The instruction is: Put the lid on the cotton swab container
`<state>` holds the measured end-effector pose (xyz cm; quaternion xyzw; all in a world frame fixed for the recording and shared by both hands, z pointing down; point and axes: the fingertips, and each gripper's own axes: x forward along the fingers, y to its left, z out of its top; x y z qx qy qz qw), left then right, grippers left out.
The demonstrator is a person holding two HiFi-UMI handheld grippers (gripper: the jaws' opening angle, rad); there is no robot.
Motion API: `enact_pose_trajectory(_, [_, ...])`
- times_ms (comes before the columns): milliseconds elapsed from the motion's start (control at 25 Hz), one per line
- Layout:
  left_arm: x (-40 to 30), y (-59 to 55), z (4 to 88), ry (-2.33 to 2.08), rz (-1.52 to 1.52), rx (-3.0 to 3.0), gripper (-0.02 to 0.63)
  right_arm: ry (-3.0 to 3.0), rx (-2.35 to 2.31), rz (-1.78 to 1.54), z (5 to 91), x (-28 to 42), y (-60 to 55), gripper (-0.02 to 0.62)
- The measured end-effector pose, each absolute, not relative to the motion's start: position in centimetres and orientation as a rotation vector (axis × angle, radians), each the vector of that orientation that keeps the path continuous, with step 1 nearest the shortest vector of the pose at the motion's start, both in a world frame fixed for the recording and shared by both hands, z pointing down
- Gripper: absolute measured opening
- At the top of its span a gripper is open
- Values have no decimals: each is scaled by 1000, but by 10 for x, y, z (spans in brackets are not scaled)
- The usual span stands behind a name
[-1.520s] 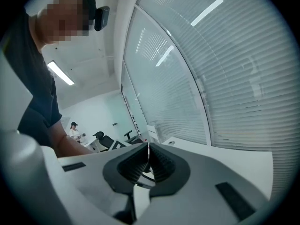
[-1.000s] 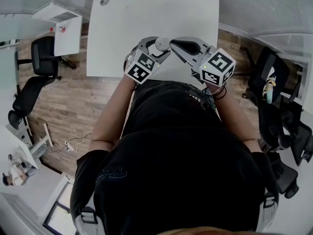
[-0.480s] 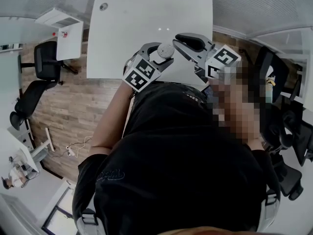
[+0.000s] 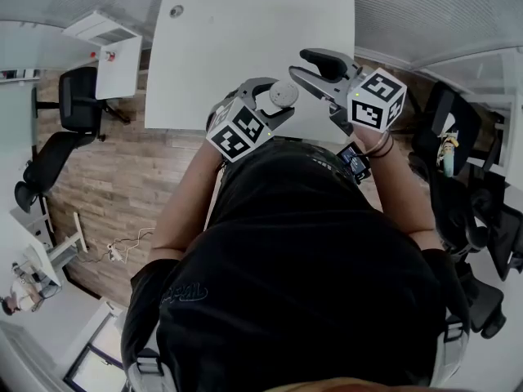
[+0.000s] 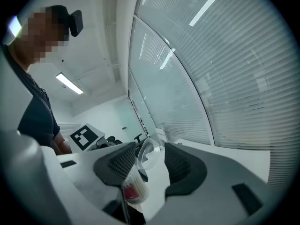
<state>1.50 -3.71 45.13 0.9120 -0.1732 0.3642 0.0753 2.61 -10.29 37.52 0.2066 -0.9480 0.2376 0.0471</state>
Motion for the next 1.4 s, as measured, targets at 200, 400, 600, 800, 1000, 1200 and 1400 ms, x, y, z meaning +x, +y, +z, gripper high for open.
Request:
enact_pose_trajectory(200, [20,-33,453,-478,1114,2745,267,-2868,565,739,378,20,-101,227])
enact_pose_trajectory(400, [23,-33,451,-472,1125,2765,267,-2868,529,748,376,17,-100,232])
enact_pose_trajectory(600, [24,-35,452,-477,1128,2770,266,-2887,489,750,373,13,-97,232])
enact_pose_trajectory(800, [20,-42,455,-518,1142,2755,266,-2909,447,746,360,11,-91,232])
enact_pose_trajectory(1000, [19,-50,454,-553,1136,2747,267,-2908,432,760,356,9,-86,232])
enact_pose_trajectory(1200, [15,-58,455,-610,1160,2743,267,-2900,416,796,358,6,-80,232])
enact_pose_trajectory(1400, [13,-64,452,-652,1156,2743,267,-2900,396,832,358,3,-76,232])
